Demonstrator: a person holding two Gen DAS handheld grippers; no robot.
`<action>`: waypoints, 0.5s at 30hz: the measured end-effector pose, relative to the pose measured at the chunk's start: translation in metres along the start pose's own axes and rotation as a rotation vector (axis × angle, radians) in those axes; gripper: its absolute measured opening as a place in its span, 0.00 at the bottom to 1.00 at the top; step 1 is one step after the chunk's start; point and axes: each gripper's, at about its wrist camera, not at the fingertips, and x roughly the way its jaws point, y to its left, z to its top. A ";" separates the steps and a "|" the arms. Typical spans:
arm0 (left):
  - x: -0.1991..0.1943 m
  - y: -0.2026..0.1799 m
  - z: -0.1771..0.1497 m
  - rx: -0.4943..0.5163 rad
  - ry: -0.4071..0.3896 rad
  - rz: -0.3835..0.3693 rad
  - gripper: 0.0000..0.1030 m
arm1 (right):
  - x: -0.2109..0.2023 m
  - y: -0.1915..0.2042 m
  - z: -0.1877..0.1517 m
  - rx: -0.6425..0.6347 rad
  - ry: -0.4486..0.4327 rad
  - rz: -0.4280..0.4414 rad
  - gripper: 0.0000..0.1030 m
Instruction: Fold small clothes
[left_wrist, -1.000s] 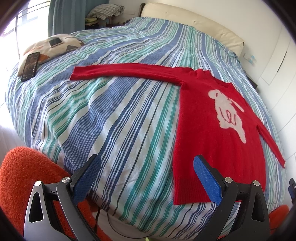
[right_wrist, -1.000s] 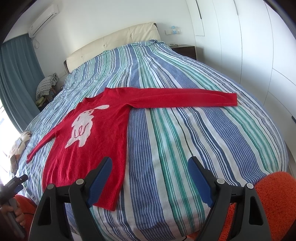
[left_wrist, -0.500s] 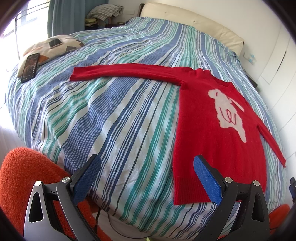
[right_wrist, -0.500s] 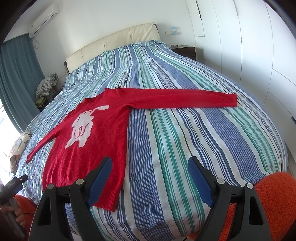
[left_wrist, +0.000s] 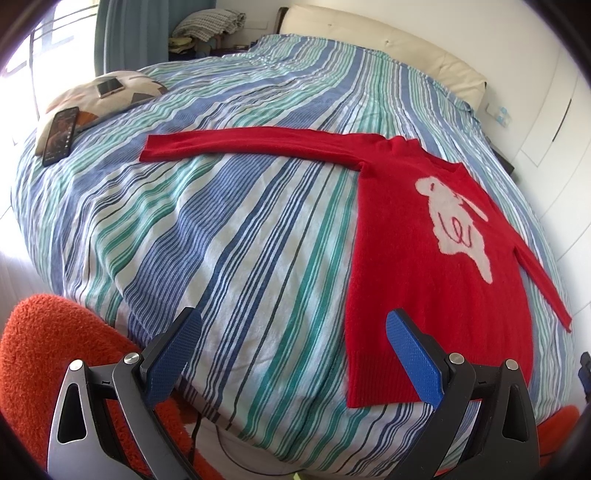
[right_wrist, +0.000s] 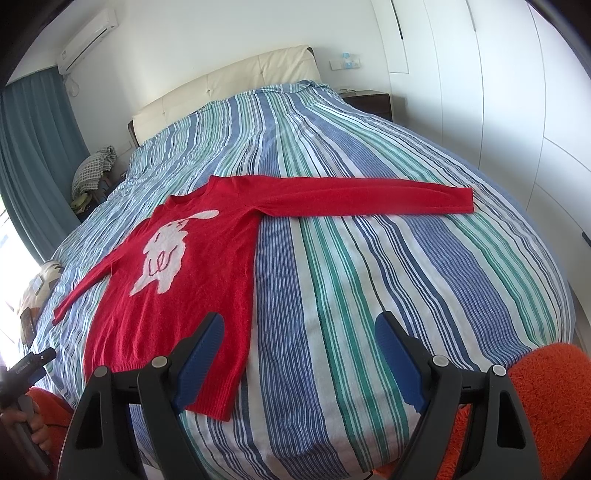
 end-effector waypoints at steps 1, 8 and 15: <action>0.000 0.000 0.000 0.000 0.000 0.000 0.98 | 0.000 0.000 0.000 0.001 0.000 0.000 0.81; 0.000 -0.001 0.000 0.018 0.000 0.004 0.98 | 0.001 0.001 0.000 -0.001 0.004 -0.001 0.81; 0.006 -0.016 -0.003 0.085 0.000 0.017 0.98 | 0.010 0.002 -0.002 -0.007 0.036 0.006 0.81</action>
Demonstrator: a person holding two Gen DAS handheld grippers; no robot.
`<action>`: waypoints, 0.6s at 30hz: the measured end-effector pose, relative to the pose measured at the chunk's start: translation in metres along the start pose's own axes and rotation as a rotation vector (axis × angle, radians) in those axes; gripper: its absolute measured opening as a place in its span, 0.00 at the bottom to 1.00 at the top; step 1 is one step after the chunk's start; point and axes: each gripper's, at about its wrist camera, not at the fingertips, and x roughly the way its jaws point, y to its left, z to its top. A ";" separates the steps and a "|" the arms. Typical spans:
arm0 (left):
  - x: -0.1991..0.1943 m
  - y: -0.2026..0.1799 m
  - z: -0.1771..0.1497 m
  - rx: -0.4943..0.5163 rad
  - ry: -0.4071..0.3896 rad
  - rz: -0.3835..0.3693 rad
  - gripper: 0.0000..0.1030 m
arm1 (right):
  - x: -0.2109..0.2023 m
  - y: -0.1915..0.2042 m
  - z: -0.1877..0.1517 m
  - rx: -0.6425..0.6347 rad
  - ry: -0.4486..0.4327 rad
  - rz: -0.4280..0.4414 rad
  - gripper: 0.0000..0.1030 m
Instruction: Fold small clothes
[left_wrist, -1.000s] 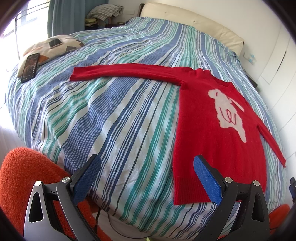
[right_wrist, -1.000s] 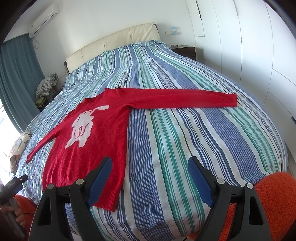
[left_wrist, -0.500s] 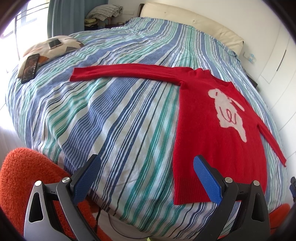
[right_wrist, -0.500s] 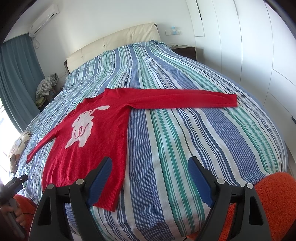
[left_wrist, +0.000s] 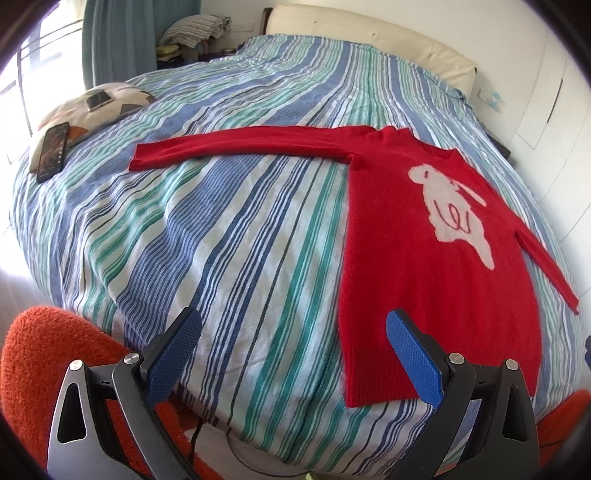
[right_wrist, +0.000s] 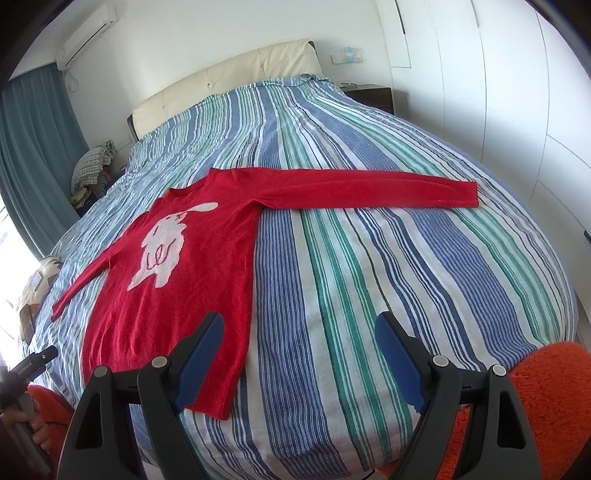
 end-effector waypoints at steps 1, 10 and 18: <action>0.003 -0.005 0.001 0.018 0.002 -0.002 0.98 | 0.004 0.001 0.000 -0.002 0.009 0.003 0.81; 0.070 -0.062 -0.022 0.271 0.248 -0.004 0.98 | 0.094 0.038 -0.028 -0.136 0.387 0.017 0.81; 0.037 -0.036 -0.025 0.223 0.259 0.012 0.97 | 0.071 0.003 -0.028 -0.011 0.481 0.014 0.81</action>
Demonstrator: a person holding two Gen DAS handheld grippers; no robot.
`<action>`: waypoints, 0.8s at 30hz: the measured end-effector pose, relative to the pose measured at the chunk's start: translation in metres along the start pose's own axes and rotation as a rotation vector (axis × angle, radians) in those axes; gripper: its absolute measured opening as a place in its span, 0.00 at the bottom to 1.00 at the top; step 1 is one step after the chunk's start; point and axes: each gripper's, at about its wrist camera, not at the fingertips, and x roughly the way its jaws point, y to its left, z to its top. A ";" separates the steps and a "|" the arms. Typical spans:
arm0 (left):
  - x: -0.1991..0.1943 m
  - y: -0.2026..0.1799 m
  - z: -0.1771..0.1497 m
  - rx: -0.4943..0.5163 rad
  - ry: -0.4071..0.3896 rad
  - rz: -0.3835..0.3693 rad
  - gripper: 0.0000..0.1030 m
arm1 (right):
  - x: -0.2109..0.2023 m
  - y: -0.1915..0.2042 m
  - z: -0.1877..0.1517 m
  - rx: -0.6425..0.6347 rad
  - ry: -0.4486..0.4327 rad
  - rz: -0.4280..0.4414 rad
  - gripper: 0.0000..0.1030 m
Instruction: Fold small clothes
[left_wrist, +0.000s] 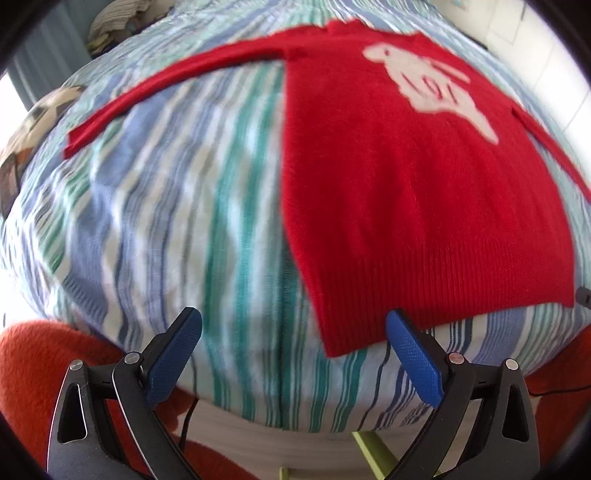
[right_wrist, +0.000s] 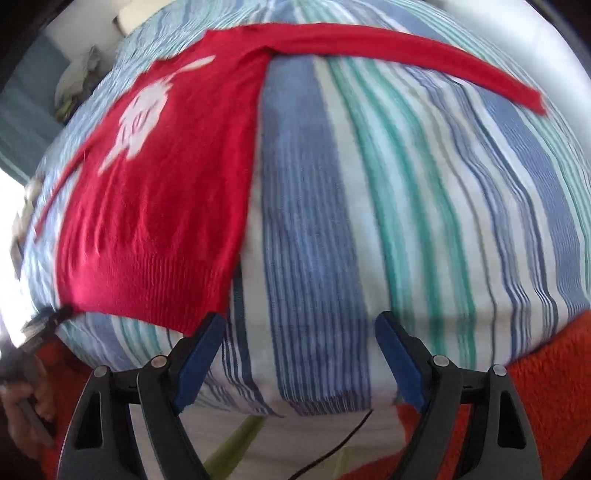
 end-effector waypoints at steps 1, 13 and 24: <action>-0.008 0.007 0.001 -0.030 -0.032 -0.013 0.97 | -0.009 -0.009 0.002 0.039 -0.032 0.029 0.81; -0.055 0.050 0.043 -0.285 -0.265 -0.010 0.98 | -0.036 -0.215 0.117 0.606 -0.415 0.351 0.81; -0.019 0.050 0.032 -0.247 -0.195 0.058 0.98 | 0.002 -0.248 0.167 0.720 -0.442 0.198 0.06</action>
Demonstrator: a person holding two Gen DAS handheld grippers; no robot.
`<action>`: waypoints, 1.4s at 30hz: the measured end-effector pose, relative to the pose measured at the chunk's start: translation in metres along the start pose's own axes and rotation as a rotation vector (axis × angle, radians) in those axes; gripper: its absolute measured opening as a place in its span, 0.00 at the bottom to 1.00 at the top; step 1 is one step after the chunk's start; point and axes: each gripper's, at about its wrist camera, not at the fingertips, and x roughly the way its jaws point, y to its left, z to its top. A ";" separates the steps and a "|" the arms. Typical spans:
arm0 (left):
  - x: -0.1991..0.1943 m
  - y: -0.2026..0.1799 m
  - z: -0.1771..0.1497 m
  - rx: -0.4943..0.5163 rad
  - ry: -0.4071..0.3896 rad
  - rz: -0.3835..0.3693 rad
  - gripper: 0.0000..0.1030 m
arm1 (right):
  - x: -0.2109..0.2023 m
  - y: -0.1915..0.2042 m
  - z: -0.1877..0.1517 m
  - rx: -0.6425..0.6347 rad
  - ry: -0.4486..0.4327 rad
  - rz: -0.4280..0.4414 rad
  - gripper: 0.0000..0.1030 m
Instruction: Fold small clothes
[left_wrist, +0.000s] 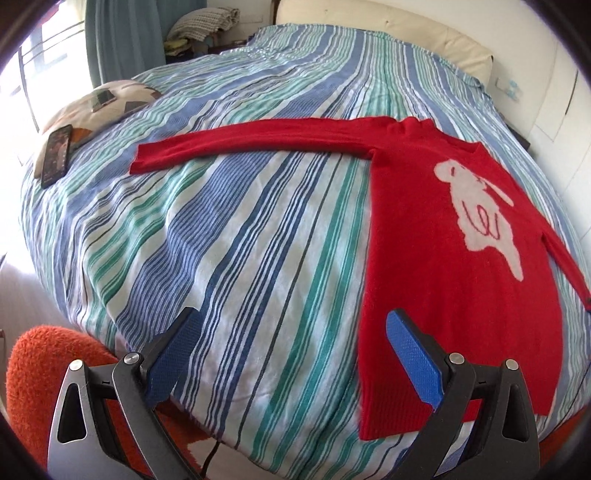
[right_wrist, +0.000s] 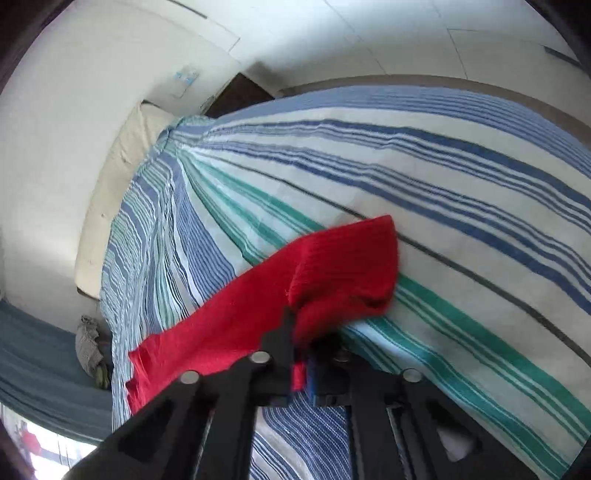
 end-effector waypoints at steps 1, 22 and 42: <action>0.002 0.003 0.000 -0.011 0.008 -0.002 0.98 | -0.006 0.009 -0.001 -0.023 -0.019 -0.017 0.06; 0.003 0.055 0.004 -0.209 -0.008 -0.051 0.98 | 0.080 0.426 -0.257 -0.874 0.543 0.439 0.66; 0.021 0.040 0.005 -0.172 0.034 -0.050 0.98 | 0.118 0.264 -0.115 -0.689 0.321 -0.010 0.56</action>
